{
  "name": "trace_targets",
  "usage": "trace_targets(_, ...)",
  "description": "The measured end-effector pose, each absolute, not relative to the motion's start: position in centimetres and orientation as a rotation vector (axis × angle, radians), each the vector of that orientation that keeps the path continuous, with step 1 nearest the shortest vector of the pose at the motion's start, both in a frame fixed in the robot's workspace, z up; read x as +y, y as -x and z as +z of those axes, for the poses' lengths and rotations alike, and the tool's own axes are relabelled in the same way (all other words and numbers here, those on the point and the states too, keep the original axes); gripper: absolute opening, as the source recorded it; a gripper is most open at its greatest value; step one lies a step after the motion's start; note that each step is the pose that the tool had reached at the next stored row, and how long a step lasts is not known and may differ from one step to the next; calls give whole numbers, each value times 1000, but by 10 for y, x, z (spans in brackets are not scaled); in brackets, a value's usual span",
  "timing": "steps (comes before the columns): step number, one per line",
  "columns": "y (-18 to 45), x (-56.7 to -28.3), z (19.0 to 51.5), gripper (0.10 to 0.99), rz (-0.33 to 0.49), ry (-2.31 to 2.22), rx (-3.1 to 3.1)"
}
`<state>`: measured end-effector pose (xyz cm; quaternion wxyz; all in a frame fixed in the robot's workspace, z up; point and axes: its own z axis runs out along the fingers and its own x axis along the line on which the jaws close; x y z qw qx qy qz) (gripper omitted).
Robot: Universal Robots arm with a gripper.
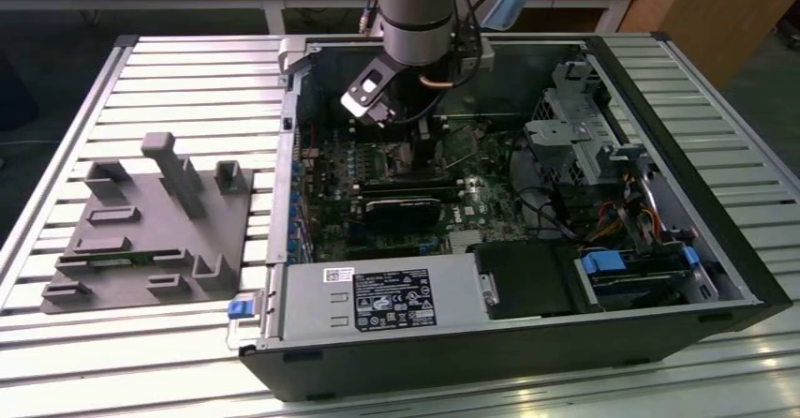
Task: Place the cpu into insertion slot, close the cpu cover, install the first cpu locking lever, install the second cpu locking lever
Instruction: 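Place the cpu into insertion slot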
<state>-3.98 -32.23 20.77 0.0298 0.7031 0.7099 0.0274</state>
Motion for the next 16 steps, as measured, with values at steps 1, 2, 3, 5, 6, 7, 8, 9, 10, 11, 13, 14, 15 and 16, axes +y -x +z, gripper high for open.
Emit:
trace_targets(1, 40, -322, 207, 541, 84, -2168, 2189)
trace_targets(2, 40, -322, 205, 541, 84, -2169, 2188)
trace_targets(3, 40, -322, 204, 541, 84, -2169, 2188)
trace_targets(5, 41, -322, 202, 541, 84, -2171, 2186)
trace_targets(6, 41, -322, 201, 541, 84, -2171, 2186)
trace_targets(7, 41, -322, 201, 541, 84, -2171, 2186)
trace_targets(8, 41, -322, 201, 541, 84, -2171, 2186)
trace_targets(9, 41, -322, 201, 541, 84, -2171, 2186)
trace_targets(10, 41, -322, 201, 541, 84, -2171, 2185)
trace_targets(11, 41, -322, 201, 541, 84, -2171, 2185)
trace_targets(13, 41, -322, 200, 541, 85, -2172, 2185)
trace_targets(14, 41, -322, 199, 541, 84, -2174, 2183)
trace_targets(15, 41, -322, 198, 541, 84, -2176, 2180)
trace_targets(16, 41, -322, 198, 541, 84, -2178, 2179)
